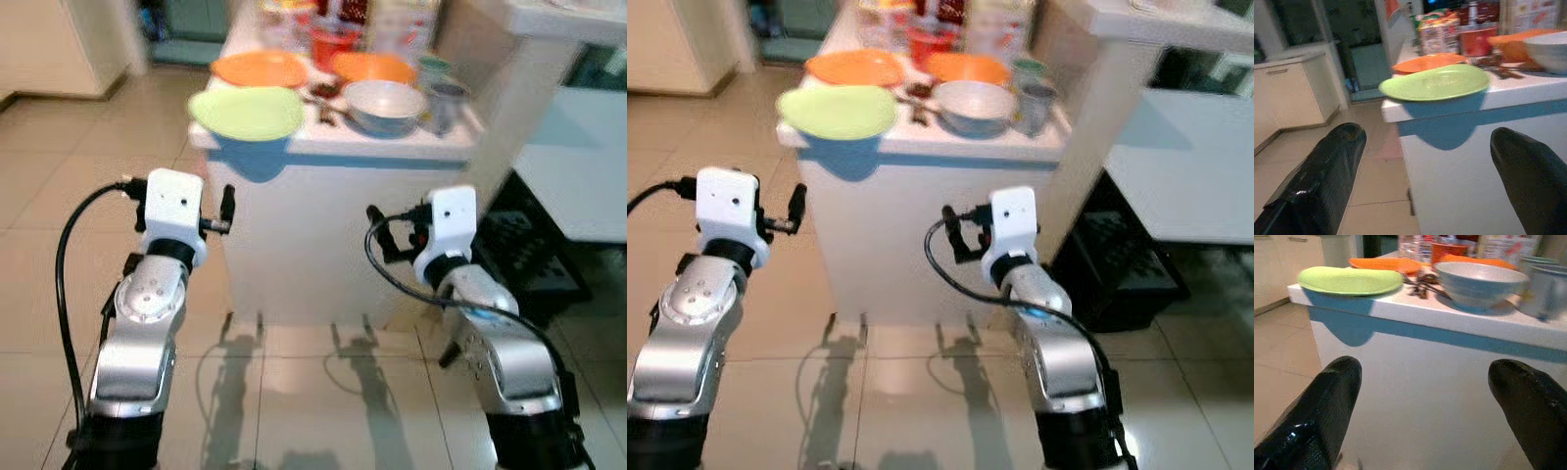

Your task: Setting the table

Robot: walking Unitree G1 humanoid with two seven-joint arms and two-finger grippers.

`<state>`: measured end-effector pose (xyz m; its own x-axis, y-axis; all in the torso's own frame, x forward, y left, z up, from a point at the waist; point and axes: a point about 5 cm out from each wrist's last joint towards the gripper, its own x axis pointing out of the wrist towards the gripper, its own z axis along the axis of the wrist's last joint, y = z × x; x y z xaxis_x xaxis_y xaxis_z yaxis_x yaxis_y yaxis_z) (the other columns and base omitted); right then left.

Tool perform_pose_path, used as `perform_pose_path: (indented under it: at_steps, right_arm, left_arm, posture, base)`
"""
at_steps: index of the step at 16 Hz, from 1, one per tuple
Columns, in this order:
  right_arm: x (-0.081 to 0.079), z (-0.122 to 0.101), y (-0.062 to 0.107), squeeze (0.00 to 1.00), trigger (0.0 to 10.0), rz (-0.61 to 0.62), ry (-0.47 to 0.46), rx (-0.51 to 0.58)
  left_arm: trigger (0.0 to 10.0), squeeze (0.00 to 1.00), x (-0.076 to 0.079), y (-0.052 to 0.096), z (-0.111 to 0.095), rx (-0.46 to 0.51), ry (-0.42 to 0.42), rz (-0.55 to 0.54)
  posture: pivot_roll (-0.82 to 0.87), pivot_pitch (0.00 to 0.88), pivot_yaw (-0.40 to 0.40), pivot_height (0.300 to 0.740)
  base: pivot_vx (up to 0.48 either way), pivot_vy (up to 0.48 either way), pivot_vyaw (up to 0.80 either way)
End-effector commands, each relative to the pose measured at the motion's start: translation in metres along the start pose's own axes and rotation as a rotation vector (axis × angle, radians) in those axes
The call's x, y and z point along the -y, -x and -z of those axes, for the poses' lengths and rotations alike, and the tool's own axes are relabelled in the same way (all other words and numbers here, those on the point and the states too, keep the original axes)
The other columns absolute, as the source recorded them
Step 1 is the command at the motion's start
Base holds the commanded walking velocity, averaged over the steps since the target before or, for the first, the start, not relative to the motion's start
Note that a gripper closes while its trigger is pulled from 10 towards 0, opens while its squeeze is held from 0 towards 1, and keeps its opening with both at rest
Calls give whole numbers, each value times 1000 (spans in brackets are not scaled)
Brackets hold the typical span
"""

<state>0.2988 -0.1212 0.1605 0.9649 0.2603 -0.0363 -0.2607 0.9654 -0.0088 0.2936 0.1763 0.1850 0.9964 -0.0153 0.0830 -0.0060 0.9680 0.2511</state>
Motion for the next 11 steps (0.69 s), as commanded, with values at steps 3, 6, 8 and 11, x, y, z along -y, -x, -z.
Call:
perform_pose_path:
  at_steps: [3, 6, 8, 11]
  right_arm:
    - [2, -5, -3, 0, 10000, 13, -10, 25]
    - [2, -5, -2, 0, 10000, 3, -6, 26]
    - [1, -5, -2, 0, 10000, -7, 1, 31]
    - [0, -3, 0, 0, 10000, -25, -5, 26]
  left_arm:
    - [10000, 0, 3, -3, -2, 4, 19, 27]
    - [10000, 0, 13, -7, -1, -3, 27, 110]
    - [10000, 0, 17, -9, -3, 1, 45, 139]
    - [10000, 0, 17, -12, -3, -10, 45, 148]
  posture:
    - [51, 0, -66, 740]
    - [47, 0, -66, 740]
    - [44, 0, -64, 740]
    - [43, 0, -63, 740]
  base:
    - [411, 0, 267]
    - [412, 0, 0]
    - [409, 0, 0]
    - [400, 0, -260]
